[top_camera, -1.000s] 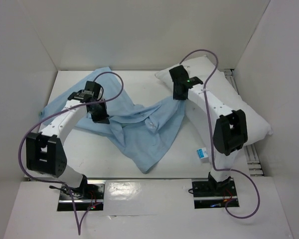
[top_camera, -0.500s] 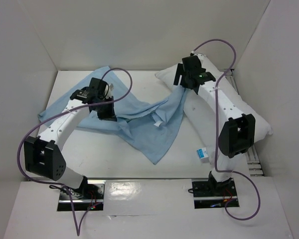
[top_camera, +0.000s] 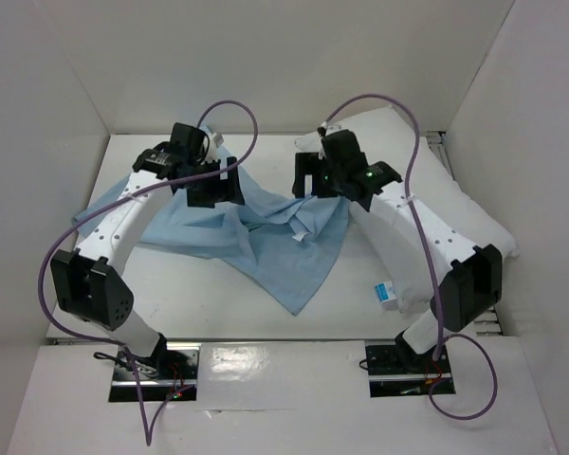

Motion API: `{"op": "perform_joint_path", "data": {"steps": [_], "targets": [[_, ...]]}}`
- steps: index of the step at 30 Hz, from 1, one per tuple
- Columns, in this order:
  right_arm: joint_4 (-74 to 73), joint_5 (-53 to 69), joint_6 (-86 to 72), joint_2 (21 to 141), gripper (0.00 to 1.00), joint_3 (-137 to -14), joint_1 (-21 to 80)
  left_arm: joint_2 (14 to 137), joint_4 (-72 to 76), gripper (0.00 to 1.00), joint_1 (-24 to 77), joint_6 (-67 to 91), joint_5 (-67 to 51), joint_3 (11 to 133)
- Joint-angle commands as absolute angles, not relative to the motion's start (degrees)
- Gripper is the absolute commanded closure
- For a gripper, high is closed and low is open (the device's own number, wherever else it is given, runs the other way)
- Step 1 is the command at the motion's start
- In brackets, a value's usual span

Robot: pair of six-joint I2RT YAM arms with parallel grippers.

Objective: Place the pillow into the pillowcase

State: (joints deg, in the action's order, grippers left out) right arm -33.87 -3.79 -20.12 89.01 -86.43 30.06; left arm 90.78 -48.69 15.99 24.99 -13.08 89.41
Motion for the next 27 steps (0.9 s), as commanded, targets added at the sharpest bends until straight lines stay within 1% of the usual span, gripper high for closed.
{"op": "perform_joint_path", "data": {"steps": [1,2,3,5,7,8,9,10,11,12,13,15,19,22,24,26,27], "targets": [[-36.4,2.1,-21.5,90.6,0.04,-80.8,30.0,91.1,-53.0,0.01,13.8,22.9,-5.8,91.2],[-36.4,2.1,-21.5,91.1,0.04,-80.8,30.0,91.1,-53.0,0.01,12.8,22.9,-3.6,91.8],[-36.9,-0.1,-20.9,92.4,0.04,-82.1,30.5,91.1,-53.0,0.05,10.4,24.0,-2.9,92.5],[-37.4,-2.3,-20.4,94.1,0.04,-83.6,30.5,93.6,-50.1,0.13,8.7,26.6,-2.1,94.0],[-36.9,-3.3,-19.8,96.9,0.04,-85.8,30.5,96.9,-45.6,0.13,8.2,28.1,-2.1,95.6],[-36.9,-3.3,-19.8,98.2,0.04,-86.6,30.5,99.4,-45.0,0.10,8.2,29.5,-2.1,99.5],[-38.7,-3.3,-19.8,101.5,0.04,-89.1,30.5,105.8,-45.0,0.09,8.7,29.5,-2.1,102.2],[-40.2,-4.8,-20.3,103.1,0.02,-90.4,30.5,109.5,-45.0,0.07,8.7,30.2,-2.1,105.3],[-41.2,-4.8,-20.3,104.4,0.02,-91.4,30.5,113.2,-47.3,0.07,9.5,30.8,-1.5,108.8],[-41.8,-4.8,-21.0,105.5,0.01,-91.9,30.5,116.9,-48.8,0.06,9.5,30.8,-0.9,116.3],[-42.4,-4.8,-21.0,106.3,0.01,-91.9,30.5,123.4,-49.9,0.03,10.3,31.5,-0.4,119.7],[-41.8,-4.8,-21.6,106.8,0.01,-91.1,30.0,128.0,-50.9,0.00,10.8,32.2,-0.4,126.3],[-40.3,-3.8,-22.3,106.8,0.01,-87.4,29.4,131.9,-45.7,0.00,10.8,32.8,-2.5,125.9],[-38.9,-3.8,-22.9,107.4,0.01,-85.1,29.4,134.9,-45.0,0.00,10.8,32.8,-3.3,125.9],[-37.8,-4.4,-23.4,108.0,0.06,-83.5,29.4,136.7,-44.3,0.00,10.8,32.8,-4.0,125.9],[-36.4,-4.4,-23.9,108.5,0.11,-81.6,29.4,136.8,-43.4,0.13,10.8,32.8,-6.6,125.9],[-36.4,-4.4,-23.9,109.1,0.13,-81.0,29.4,136.8,-41.6,0.23,10.8,32.8,-7.5,125.3]]}}
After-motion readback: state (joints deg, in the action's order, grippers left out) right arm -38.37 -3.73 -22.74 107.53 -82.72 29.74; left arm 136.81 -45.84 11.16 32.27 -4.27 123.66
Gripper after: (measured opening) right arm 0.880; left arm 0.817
